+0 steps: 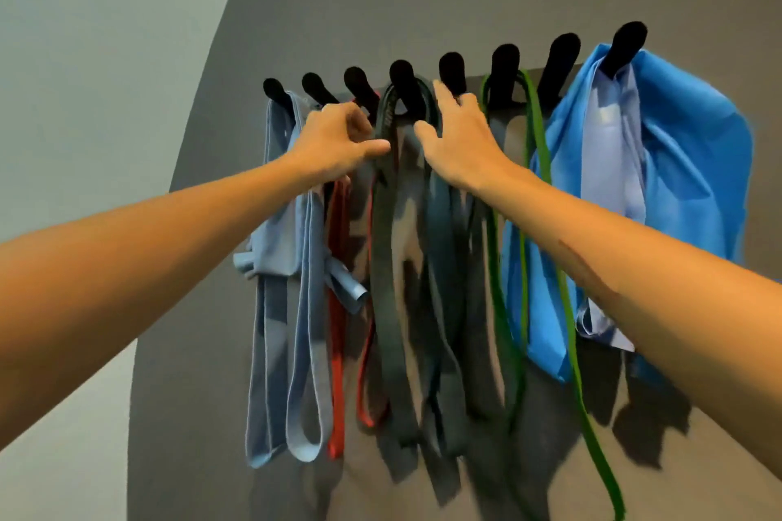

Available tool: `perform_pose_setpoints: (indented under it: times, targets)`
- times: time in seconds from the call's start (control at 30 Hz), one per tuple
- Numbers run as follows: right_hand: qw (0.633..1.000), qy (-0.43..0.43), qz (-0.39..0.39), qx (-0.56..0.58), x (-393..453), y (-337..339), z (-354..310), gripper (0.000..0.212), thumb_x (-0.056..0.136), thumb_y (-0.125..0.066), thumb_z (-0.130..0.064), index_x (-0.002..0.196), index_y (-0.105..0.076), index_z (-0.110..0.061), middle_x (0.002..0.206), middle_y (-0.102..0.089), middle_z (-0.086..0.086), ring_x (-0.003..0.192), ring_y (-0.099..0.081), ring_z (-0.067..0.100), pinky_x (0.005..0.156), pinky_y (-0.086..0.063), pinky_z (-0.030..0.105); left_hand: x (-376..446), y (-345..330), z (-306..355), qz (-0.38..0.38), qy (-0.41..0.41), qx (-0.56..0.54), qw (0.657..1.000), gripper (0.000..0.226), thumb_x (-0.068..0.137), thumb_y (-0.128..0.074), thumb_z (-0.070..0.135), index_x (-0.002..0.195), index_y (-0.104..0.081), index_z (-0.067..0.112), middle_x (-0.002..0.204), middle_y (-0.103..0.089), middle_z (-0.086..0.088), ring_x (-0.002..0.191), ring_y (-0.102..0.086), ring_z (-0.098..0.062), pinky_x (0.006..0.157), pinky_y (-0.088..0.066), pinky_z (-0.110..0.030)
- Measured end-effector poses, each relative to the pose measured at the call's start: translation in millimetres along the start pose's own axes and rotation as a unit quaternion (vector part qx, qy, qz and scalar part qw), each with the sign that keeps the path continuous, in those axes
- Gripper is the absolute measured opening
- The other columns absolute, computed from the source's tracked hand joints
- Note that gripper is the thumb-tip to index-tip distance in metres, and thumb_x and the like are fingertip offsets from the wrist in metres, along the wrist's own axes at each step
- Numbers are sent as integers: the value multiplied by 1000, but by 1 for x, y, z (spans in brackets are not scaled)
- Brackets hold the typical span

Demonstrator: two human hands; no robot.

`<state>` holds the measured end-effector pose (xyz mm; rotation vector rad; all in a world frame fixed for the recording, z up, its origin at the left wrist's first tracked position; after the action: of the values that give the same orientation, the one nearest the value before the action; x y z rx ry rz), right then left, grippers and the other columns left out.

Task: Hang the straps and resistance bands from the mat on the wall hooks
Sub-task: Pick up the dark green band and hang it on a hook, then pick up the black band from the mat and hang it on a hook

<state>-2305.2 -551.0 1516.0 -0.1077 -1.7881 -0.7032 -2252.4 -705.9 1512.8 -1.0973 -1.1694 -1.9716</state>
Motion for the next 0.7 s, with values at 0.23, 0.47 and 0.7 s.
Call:
perform_pose_setpoints:
  times: [0.23, 0.47, 0.7]
  targets:
    - [953, 169, -187, -166, -125, -48, -52, 80, 93, -52, -31, 156, -5, -15, 164, -4, 2, 151, -1, 17, 121, -14, 34, -116, -4, -17, -230, -101, 76, 965, 104, 69, -85, 34, 150, -21, 23, 156, -26, 5, 140, -28, -9, 114, -26, -29]
    - [941, 99, -322, 24, -261, -112, -149, 93, 87, -62, -48, 155, -1, -28, 163, -1, -12, 148, -16, 12, 118, -27, 39, -280, 59, -55, -302, -37, -8, 953, 120, 60, -88, 43, 153, -13, 27, 158, -21, 13, 143, -21, -1, 114, -22, -24]
    - [888, 73, -420, 172, -417, -163, -296, 99, 83, -64, -60, 153, 5, -42, 162, -2, -18, 148, -8, 1, 118, -17, 27, -480, 184, -101, -309, 71, -10, 948, 119, 61, -84, 54, 153, -10, 33, 158, -15, 21, 144, -18, 2, 118, -26, -35]
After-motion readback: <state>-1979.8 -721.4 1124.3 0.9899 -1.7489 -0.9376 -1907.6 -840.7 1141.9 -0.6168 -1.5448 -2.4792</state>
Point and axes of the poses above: each hand's wrist, its own x-axis towards the middle knuckle, its own y-axis out of the back of the hand, z = x × y, the point moved 10 cm from there along x, towards the middle knuckle
